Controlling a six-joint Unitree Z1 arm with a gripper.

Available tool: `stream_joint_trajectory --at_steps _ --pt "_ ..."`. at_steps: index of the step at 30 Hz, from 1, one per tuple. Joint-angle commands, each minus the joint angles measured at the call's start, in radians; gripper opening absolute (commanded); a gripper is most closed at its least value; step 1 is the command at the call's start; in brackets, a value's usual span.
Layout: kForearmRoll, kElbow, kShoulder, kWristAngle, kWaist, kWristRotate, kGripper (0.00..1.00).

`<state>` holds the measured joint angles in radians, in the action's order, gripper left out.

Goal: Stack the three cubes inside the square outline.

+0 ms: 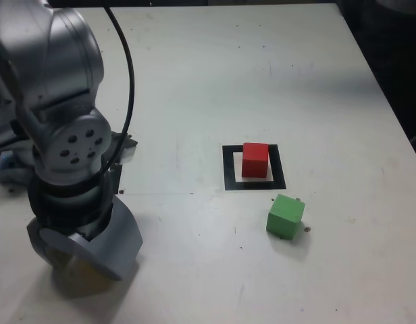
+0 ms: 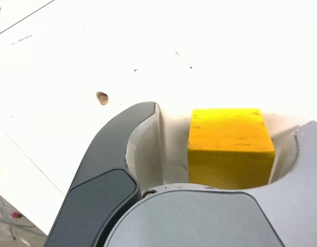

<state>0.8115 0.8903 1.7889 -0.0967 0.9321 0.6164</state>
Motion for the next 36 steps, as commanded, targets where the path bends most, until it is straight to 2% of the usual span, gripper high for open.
stream_joint_trajectory --at_steps 1,9,18,23,31,36 --pt "-0.008 0.008 0.021 0.005 -0.002 0.002 0.77" --pt "0.03 0.048 0.043 0.024 -0.002 0.003 0.62" --pt "0.048 0.043 0.052 0.102 -0.002 0.019 0.61" --pt "0.059 0.051 0.051 0.106 -0.002 0.02 0.58" --pt "0.089 0.064 0.048 0.109 -0.002 0.025 0.37" --pt "0.092 0.07 0.039 0.109 -0.005 0.028 0.3"
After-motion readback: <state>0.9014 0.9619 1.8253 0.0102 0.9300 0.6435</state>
